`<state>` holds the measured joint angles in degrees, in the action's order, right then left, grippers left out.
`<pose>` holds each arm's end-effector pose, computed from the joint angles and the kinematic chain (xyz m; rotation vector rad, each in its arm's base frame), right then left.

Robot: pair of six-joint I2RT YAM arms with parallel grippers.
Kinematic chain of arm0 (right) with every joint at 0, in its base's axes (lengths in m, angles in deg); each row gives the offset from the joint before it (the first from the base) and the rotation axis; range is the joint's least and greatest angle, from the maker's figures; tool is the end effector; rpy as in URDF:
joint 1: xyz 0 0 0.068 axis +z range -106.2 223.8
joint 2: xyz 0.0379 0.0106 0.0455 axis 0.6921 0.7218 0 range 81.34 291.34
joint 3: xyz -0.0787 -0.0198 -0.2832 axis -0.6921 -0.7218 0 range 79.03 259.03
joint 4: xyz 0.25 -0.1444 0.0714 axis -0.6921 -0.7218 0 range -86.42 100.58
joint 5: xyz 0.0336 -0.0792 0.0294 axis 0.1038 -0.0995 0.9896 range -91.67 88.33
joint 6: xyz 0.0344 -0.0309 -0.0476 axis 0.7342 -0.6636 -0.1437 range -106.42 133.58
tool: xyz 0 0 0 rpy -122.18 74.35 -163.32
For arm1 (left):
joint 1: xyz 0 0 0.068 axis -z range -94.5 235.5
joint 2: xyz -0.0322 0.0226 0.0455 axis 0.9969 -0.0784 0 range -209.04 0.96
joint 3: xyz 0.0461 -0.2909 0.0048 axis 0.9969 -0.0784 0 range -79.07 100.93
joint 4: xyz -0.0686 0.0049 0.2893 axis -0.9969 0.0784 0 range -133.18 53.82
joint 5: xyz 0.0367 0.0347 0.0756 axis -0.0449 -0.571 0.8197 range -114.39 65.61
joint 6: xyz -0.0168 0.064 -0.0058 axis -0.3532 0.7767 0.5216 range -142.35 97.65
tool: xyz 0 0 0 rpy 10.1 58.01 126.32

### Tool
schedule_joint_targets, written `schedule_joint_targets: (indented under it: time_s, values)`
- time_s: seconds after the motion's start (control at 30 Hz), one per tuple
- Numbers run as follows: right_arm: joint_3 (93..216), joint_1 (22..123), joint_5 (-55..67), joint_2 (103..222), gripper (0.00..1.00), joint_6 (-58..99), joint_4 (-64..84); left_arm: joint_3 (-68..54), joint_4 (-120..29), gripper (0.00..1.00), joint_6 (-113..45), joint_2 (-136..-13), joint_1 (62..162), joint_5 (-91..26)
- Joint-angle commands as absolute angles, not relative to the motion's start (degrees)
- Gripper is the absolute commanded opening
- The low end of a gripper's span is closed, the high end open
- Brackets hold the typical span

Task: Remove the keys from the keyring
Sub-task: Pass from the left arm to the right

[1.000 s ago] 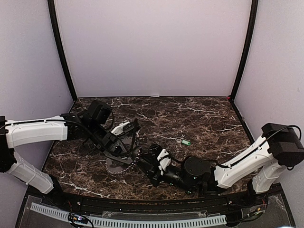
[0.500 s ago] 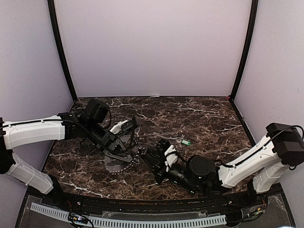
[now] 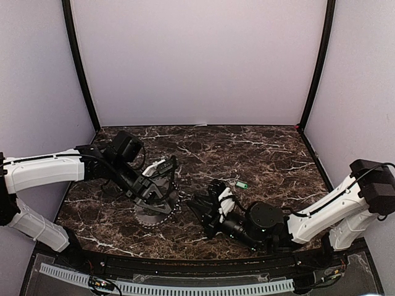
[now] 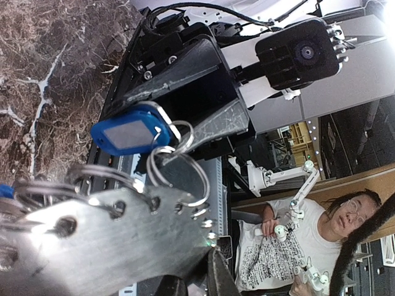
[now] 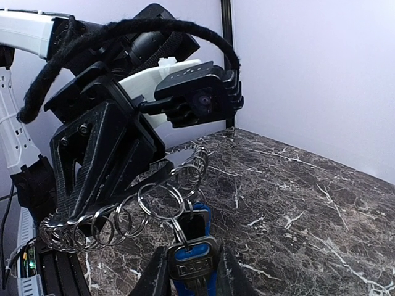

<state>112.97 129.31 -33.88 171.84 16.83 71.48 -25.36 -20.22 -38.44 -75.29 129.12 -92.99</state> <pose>0.0551 0.3435 0.2058 -0.6316 1.4298 0.8182 0.1846 -0.2436 0.2722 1.2138 2.1574 -1.8960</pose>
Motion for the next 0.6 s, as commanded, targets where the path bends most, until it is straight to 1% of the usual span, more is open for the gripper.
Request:
schedule_joint_targets:
  time_s: [0.0, 0.1, 0.3, 0.4, 0.57]
  values:
    - [111.96, 129.57, -36.3, 171.8, 0.07, 18.43, 70.52, -21.79, -15.75, 0.0, -33.45, -74.86, 128.42, -93.7]
    - [113.05, 129.58, -36.38, 172.57, 0.13, 17.55, 70.05, -21.6, -15.91, 0.0, -33.26, -74.89, 128.4, -94.52]
    - [115.2, 129.59, -37.16, 174.95, 0.31, 15.06, 70.95, -21.79, -15.92, 0.0, -33.16, -74.76, 128.46, -95.11]
    - [116.03, 129.58, -37.66, 175.41, 0.37, 14.07, 71.02, -22.08, -16.15, 0.0, -33.31, -74.64, 128.45, -95.0]
    - [116.2, 129.58, -37.79, 175.14, 0.43, 13.31, 71.8, -22.61, -16.79, 0.0, -33.54, -74.63, 128.4, -95.21]
